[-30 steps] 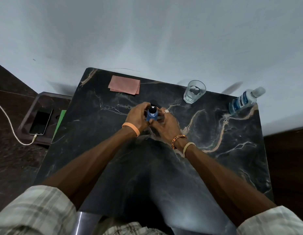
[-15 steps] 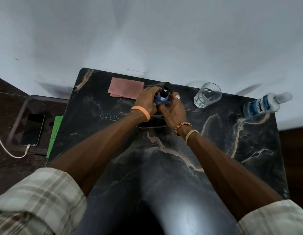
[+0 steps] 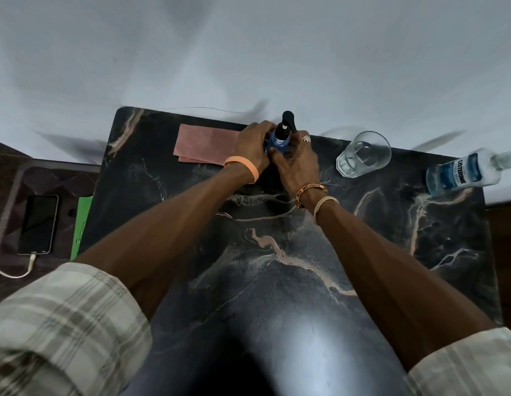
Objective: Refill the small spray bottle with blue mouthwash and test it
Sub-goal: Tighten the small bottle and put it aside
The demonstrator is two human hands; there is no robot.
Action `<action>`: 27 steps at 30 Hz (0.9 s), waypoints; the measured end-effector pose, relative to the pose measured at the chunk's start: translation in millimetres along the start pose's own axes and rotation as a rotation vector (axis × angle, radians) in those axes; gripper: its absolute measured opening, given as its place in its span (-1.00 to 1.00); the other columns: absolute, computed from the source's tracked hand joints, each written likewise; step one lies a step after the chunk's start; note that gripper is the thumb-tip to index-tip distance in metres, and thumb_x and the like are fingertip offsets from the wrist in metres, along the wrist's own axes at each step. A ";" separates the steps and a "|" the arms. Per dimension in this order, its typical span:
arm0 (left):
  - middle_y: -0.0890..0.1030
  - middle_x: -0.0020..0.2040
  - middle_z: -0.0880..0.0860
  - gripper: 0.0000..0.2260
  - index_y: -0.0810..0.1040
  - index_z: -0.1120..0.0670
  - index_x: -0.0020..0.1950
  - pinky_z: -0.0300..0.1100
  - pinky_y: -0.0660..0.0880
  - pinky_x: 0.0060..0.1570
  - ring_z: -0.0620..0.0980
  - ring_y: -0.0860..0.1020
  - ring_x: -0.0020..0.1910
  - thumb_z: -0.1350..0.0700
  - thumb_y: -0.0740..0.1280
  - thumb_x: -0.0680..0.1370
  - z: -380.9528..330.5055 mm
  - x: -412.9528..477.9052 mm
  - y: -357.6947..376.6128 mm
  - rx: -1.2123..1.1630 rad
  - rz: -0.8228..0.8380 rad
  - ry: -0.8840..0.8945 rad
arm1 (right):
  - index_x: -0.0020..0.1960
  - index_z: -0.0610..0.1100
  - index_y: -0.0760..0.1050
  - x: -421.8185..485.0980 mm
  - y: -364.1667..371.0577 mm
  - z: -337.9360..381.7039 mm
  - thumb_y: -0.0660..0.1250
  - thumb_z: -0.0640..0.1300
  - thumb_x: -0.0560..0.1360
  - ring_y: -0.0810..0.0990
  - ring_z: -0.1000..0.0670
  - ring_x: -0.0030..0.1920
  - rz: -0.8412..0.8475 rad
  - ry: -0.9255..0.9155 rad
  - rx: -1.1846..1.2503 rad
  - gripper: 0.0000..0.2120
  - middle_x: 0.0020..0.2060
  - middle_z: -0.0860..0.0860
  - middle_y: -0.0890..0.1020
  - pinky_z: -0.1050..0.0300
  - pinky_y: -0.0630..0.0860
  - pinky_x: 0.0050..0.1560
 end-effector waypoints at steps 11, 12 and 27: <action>0.57 0.13 0.15 -0.63 0.50 0.11 0.26 -0.22 0.37 0.03 0.12 0.52 0.11 0.27 0.35 0.46 0.8 2.4 4.7 0.012 -0.003 -0.004 | 0.27 -0.13 0.40 1.6 4.3 -7.3 0.43 -0.03 0.50 0.63 -0.11 0.09 -0.016 0.014 -0.008 -0.58 0.11 -0.08 0.64 0.09 0.54 0.04; 0.57 0.13 0.16 -0.63 0.50 0.11 0.26 -0.19 0.40 0.05 0.12 0.52 0.11 0.27 0.36 0.45 0.5 2.3 4.2 0.010 -0.001 -0.002 | 0.27 -0.14 0.40 1.2 4.6 -7.4 0.43 -0.03 0.51 0.63 -0.11 0.10 -0.019 0.015 -0.003 -0.59 0.12 -0.08 0.64 0.06 0.55 0.06; 0.53 0.23 0.11 -0.47 0.41 0.13 0.40 -0.28 0.53 0.05 -0.05 0.51 0.11 0.36 0.35 0.44 21.1 -23.5 1.6 -0.232 0.063 -0.085 | 0.45 -0.16 0.23 -17.7 7.4 -12.9 0.49 0.01 0.44 0.55 -0.07 0.18 -0.051 0.142 0.003 -0.28 0.22 -0.13 0.54 0.01 0.52 0.20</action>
Point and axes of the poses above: each hand's wrist, its own x-axis towards the middle knuckle, its own y-axis out of the palm, z = x × y, the point moved 2 cm from there along x, towards the middle knuckle
